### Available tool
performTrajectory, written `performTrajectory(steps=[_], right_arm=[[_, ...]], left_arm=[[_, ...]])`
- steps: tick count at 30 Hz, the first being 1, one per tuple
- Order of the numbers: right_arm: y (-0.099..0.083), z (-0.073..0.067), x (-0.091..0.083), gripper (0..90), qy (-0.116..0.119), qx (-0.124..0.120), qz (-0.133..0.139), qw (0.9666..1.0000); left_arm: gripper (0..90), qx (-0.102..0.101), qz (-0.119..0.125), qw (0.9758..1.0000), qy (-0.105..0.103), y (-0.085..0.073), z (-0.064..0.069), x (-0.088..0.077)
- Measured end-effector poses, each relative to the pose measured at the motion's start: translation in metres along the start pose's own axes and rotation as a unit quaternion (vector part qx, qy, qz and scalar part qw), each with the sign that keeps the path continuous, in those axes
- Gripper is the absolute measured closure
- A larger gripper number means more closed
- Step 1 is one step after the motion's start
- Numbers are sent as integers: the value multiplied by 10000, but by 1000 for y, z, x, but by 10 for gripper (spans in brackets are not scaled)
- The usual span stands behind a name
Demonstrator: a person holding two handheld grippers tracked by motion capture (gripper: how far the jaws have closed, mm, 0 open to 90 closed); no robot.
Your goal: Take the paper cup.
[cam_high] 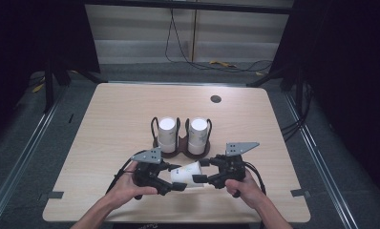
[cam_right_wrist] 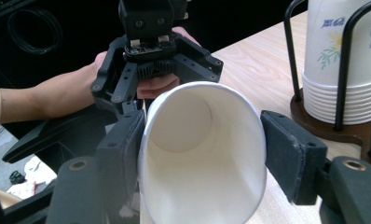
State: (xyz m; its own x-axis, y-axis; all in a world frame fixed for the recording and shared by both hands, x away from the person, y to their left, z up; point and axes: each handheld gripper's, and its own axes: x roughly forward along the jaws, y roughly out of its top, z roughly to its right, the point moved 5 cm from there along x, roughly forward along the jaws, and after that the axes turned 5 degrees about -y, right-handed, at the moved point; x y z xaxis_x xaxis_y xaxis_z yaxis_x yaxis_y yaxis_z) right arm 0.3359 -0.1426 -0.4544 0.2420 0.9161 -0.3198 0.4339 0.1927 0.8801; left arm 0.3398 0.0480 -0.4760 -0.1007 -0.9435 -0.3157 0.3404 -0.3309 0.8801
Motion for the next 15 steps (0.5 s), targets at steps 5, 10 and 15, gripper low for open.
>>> performTrajectory(steps=[5,10,15], right_arm=[[1,3,-3,334,-141,41,38,9999],[3,7,-3,334,-271,95,37,9996],[7,8,-3,334,-361,154,37,9992]], left_arm=[[215,-8,-144,9999,67,-3,-1,1],[192,-18,-244,9996,158,-5,-5,0],[174,-17,-301,9987,414,-7,-10,-5]])
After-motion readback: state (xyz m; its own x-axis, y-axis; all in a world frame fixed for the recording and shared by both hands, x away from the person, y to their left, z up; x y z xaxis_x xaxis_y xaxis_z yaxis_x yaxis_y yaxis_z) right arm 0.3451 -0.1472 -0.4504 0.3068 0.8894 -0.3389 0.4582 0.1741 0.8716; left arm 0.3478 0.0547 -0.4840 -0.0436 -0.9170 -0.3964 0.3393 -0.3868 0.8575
